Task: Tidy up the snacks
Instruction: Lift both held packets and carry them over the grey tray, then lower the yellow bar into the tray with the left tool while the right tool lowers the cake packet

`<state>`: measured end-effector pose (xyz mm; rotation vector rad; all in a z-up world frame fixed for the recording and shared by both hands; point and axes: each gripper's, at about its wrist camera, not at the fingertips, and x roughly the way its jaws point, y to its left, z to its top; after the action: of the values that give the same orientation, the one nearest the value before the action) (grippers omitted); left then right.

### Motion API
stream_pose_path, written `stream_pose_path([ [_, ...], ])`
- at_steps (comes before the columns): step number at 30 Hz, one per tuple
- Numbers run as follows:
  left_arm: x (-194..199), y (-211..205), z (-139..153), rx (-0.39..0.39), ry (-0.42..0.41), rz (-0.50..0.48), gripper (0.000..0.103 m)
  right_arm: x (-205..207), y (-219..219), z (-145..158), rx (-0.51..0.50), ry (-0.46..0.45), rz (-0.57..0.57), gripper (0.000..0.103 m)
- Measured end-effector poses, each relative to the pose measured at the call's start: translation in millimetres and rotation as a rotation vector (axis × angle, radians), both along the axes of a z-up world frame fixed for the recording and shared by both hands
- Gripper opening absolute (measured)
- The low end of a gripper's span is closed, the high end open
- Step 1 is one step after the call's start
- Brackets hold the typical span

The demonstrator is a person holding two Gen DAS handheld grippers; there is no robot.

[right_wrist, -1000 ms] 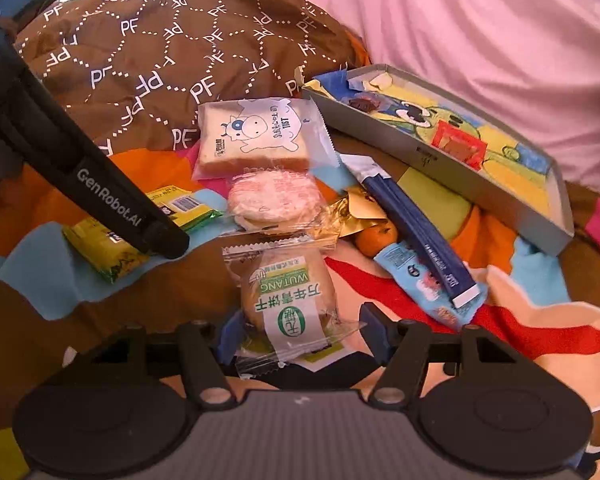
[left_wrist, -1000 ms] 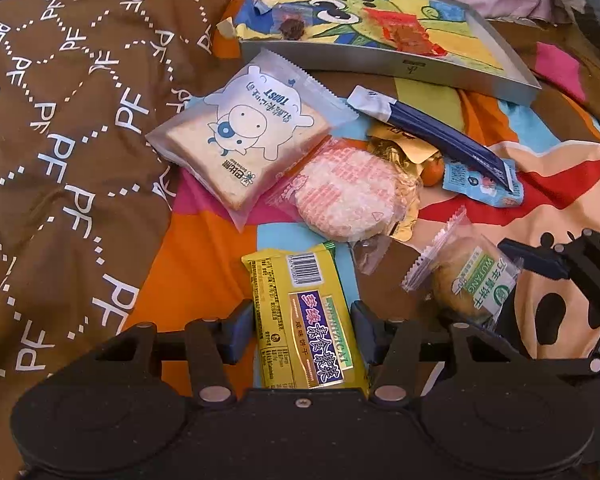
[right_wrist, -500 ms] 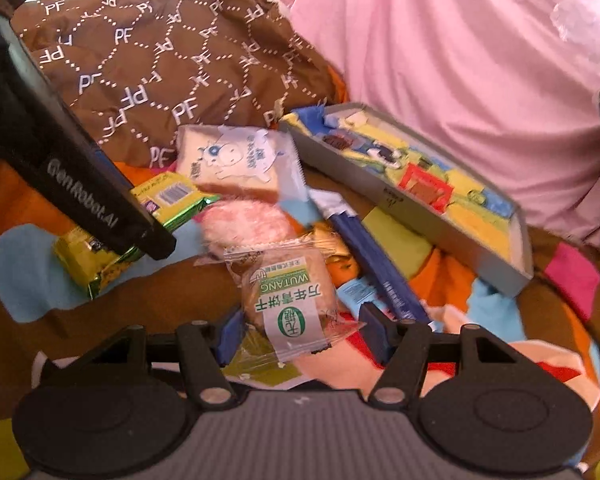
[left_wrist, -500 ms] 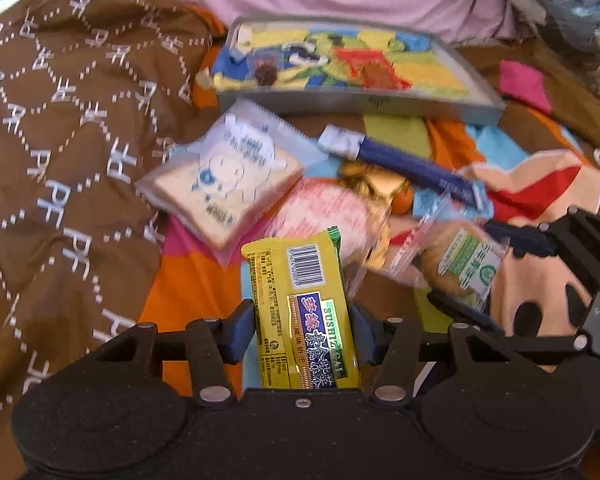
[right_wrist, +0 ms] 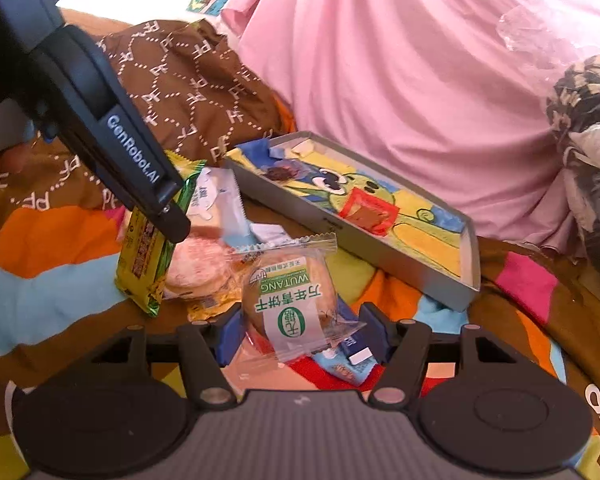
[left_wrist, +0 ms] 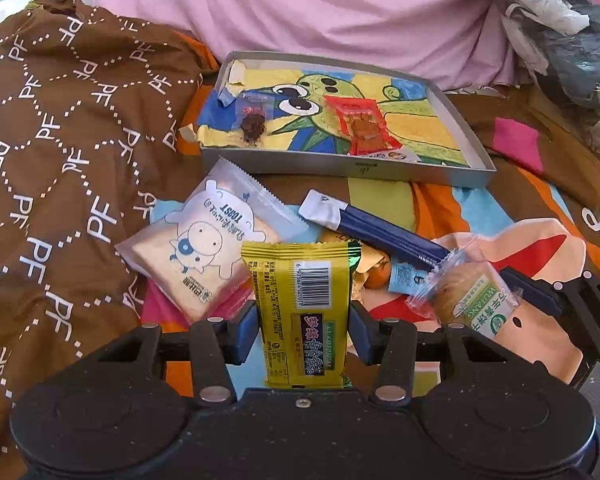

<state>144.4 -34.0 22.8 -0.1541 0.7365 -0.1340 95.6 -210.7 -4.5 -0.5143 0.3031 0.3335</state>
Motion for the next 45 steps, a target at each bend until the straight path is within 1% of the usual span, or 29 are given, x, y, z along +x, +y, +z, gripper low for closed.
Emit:
stream_pose_path([
  [6,11,7,10,-0.007,-0.026,0.011,0.05,5,-3,2,0.02,-0.016,-0.008,0.066],
  [9,26,12,24,-0.009,-0.044,0.007,0.05,17,-5,15,0.061,-0.002,0.004,0.066],
  [12,53,17,41,-0.025,-0.047,0.02,0.05,40,-8,35,0.111,-0.006,-0.004,0.066],
  [14,73,20,53,-0.044,-0.055,0.028,0.05,57,-9,47,0.125,-0.024,-0.007,0.066],
  [17,103,21,68,-0.036,-0.087,0.03,0.05,86,-5,60,0.128,-0.057,-0.015,0.066],
  [20,132,22,73,-0.03,-0.112,0.037,0.05,115,-1,68,0.167,-0.055,-0.028,0.066],
  [24,166,23,69,-0.053,-0.112,0.048,0.05,152,-3,69,0.232,-0.021,-0.076,0.066],
  [26,181,22,64,-0.067,-0.098,0.041,0.05,167,-9,67,0.253,-0.008,-0.107,0.066],
  [28,196,18,58,-0.069,-0.067,0.022,0.05,182,-17,62,0.266,0.011,-0.141,0.066],
  [32,214,11,45,-0.075,-0.028,0.016,0.049,205,-31,51,0.29,0.066,-0.183,0.066],
  [33,218,9,42,-0.071,-0.029,0.016,0.047,211,-32,48,0.293,0.077,-0.19,0.066],
  [34,222,7,39,-0.066,-0.031,0.01,0.041,214,-33,45,0.292,0.085,-0.196,0.066],
  [40,240,1,23,-0.048,-0.028,0.011,0.041,231,-33,29,0.291,0.122,-0.22,0.067],
  [42,239,3,22,-0.052,-0.051,0.014,0.044,233,-34,28,0.295,0.121,-0.231,0.071],
  [44,237,6,23,-0.056,-0.063,0.028,0.055,232,-35,29,0.305,0.118,-0.235,0.082],
  [45,236,9,23,-0.066,-0.063,0.035,0.057,231,-36,29,0.314,0.115,-0.232,0.085],
])
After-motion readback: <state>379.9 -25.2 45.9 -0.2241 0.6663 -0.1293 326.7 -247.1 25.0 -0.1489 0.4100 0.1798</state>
